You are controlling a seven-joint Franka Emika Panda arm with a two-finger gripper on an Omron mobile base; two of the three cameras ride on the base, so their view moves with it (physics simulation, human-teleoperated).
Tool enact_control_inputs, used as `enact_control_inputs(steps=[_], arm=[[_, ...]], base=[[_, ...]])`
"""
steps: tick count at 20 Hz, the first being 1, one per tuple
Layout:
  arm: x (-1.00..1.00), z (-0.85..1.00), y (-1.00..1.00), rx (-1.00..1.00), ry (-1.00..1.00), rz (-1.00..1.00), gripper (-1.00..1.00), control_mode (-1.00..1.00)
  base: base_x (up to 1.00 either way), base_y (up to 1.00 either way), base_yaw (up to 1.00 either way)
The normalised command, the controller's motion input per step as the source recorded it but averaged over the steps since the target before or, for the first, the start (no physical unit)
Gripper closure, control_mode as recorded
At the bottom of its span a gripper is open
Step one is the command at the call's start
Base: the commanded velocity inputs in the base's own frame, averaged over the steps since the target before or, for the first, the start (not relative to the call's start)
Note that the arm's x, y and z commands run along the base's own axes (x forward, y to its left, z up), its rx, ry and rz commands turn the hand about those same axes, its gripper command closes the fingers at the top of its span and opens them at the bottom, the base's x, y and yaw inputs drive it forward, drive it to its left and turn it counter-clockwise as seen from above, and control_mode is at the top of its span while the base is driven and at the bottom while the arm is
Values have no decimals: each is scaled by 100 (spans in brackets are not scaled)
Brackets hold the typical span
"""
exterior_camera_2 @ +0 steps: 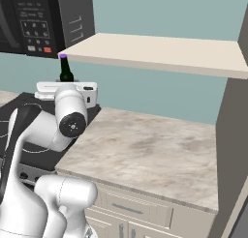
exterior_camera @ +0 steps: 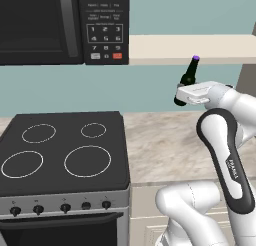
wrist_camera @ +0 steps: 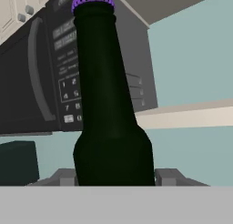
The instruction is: Get the candle and the beer from the cabinet and move them to the dining counter.
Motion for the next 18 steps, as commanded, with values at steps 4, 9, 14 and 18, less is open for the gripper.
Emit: enact_control_inputs(steps=[4, 9, 14, 18], arm=[[0, 0, 0, 0, 0, 0, 100, 100], [0, 0, 0, 0, 0, 0, 100, 100], [0, 0, 0, 0, 0, 0, 100, 100], [0, 0, 0, 0, 0, 0, 100, 100]], base=[[-13, 1, 1], [-72, 0, 1], [-63, 0, 25], [-24, 0, 92]])
